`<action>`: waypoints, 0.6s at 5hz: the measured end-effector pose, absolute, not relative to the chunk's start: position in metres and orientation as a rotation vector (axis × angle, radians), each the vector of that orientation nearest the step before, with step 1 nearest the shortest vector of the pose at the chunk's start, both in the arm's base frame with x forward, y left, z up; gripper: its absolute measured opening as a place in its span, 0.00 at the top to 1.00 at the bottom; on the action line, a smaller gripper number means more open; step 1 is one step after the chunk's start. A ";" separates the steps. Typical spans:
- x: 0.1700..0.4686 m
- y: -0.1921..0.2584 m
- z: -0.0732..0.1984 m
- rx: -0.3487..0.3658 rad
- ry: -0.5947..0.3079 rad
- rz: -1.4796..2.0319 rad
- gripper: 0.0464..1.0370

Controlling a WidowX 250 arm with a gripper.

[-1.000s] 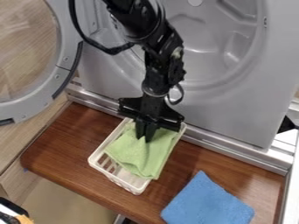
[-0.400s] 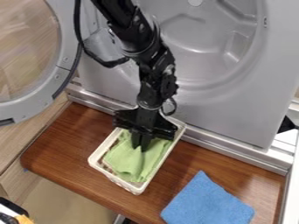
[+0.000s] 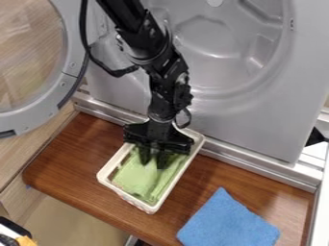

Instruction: Take the green cloth and put it in the white basket

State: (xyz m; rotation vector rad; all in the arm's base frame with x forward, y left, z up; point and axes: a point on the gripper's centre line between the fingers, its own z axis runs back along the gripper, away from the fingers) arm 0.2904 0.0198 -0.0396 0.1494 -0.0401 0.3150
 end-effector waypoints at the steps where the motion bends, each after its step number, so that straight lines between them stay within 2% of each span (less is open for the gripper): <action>1: 0.296 0.022 -0.009 0.103 -0.118 0.350 0.22; 2: 0.296 0.027 0.015 0.119 -0.154 0.376 0.03; 3: 0.293 0.026 0.045 0.133 -0.173 0.401 0.03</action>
